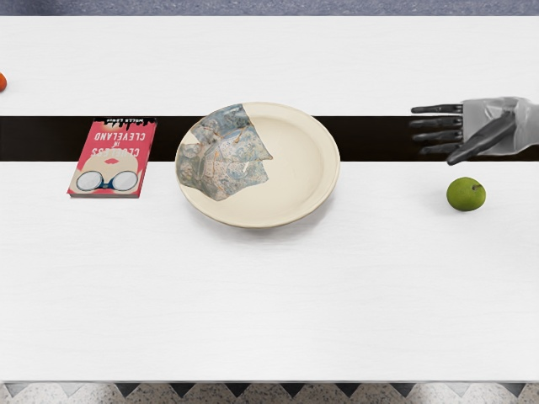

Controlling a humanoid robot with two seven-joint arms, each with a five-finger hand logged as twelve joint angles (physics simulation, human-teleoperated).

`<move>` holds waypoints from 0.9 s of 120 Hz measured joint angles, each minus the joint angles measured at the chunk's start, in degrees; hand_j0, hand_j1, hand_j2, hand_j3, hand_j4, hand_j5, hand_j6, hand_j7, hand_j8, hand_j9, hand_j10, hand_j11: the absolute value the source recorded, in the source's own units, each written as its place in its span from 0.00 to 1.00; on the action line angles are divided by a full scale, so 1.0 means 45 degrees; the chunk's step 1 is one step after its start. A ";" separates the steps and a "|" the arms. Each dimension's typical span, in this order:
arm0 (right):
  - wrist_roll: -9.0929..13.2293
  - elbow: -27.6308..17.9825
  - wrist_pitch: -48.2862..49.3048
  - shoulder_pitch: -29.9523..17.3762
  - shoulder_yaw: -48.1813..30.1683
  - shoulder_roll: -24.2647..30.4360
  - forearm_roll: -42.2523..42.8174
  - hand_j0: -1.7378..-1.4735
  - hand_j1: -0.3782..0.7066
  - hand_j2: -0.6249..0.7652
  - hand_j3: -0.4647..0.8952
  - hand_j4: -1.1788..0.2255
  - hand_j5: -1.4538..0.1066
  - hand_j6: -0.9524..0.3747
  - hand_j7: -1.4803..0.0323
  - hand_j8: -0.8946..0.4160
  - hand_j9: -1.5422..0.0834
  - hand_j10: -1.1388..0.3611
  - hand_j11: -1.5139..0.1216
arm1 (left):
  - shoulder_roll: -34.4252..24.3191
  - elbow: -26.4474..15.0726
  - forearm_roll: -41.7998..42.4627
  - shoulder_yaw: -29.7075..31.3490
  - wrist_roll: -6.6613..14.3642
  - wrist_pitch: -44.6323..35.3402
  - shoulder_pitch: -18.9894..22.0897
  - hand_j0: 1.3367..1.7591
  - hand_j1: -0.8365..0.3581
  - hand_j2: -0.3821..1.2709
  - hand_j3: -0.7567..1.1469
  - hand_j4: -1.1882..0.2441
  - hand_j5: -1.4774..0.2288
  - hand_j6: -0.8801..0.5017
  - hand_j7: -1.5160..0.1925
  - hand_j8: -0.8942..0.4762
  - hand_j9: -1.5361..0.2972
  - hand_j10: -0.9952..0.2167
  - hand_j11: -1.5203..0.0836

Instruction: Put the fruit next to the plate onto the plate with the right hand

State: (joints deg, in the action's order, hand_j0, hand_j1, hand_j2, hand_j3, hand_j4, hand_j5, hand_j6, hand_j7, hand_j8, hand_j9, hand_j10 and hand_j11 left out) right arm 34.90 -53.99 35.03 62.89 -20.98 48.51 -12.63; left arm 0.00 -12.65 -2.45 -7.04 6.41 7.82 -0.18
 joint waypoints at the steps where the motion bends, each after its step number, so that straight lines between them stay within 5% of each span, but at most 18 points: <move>1: 0.0002 -0.0003 0.0000 0.0004 0.0005 0.0024 0.0004 0.30 0.07 0.44 0.34 0.82 0.90 0.69 0.95 0.66 0.92 0.74 0.90 | 0.0000 0.0000 0.0000 0.0000 0.0000 0.0000 0.0000 0.76 0.99 0.23 0.40 0.83 0.87 0.64 0.89 0.65 0.84 0.82 0.95; 24: 0.0018 -0.0287 0.0003 0.0467 0.0215 0.0650 0.1559 0.30 0.06 0.44 0.34 0.82 0.91 0.70 0.95 0.66 0.92 0.74 0.90 | 0.0000 -0.0001 -0.0001 -0.0001 0.0000 0.0000 0.0000 0.76 0.99 0.23 0.40 0.83 0.87 0.64 0.89 0.65 0.84 0.82 0.95; 36: 0.0020 -0.1841 -0.0135 0.2730 0.2522 0.2139 0.3649 0.30 0.06 0.44 0.34 0.82 0.91 0.70 0.95 0.66 0.93 0.74 0.90 | 0.0000 0.0002 -0.0001 -0.0001 0.0000 0.0000 0.0000 0.76 0.99 0.23 0.40 0.83 0.87 0.64 0.89 0.65 0.84 0.82 0.95; 49: 0.0021 -0.4238 -0.2645 0.4572 0.5096 0.2869 0.5706 0.30 0.06 0.45 0.34 0.82 0.91 0.70 0.96 0.66 0.93 0.74 0.91 | 0.0000 0.0001 -0.0002 -0.0001 0.0000 0.0000 0.0000 0.76 0.99 0.23 0.40 0.83 0.87 0.64 0.89 0.65 0.84 0.82 0.95; 61: 0.0021 -0.5291 -0.5567 0.5109 0.6412 0.1705 0.7173 0.30 0.05 0.45 0.34 0.82 0.91 0.70 0.96 0.66 0.93 0.74 0.91 | 0.0000 -0.0001 -0.0002 -0.0003 0.0000 0.0000 0.0000 0.76 0.99 0.23 0.40 0.83 0.87 0.64 0.89 0.65 0.84 0.82 0.95; 79: 0.0021 -0.5540 -0.8439 0.5277 0.7359 -0.0723 0.7980 0.30 0.05 0.45 0.34 0.82 0.91 0.70 0.96 0.66 0.93 0.74 0.91 | 0.0000 -0.0001 -0.0002 0.0001 0.0000 0.0000 0.0000 0.76 0.99 0.23 0.40 0.83 0.87 0.64 0.89 0.65 0.84 0.82 0.95; 108: 0.0021 -0.5354 -1.1377 0.5246 1.0251 -0.1967 0.8203 0.30 0.06 0.45 0.34 0.82 0.91 0.69 0.95 0.66 0.92 0.74 0.90 | 0.0000 -0.0001 0.0000 0.0000 0.0000 0.0000 0.0000 0.76 0.99 0.23 0.40 0.83 0.87 0.64 0.89 0.65 0.84 0.82 0.95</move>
State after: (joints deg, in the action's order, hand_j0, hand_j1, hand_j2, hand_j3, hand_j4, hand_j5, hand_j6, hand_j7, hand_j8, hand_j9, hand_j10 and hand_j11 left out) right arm 35.00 -78.08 -16.17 86.50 25.15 39.66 24.28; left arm 0.00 -12.66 -2.45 -7.04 6.41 7.82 -0.18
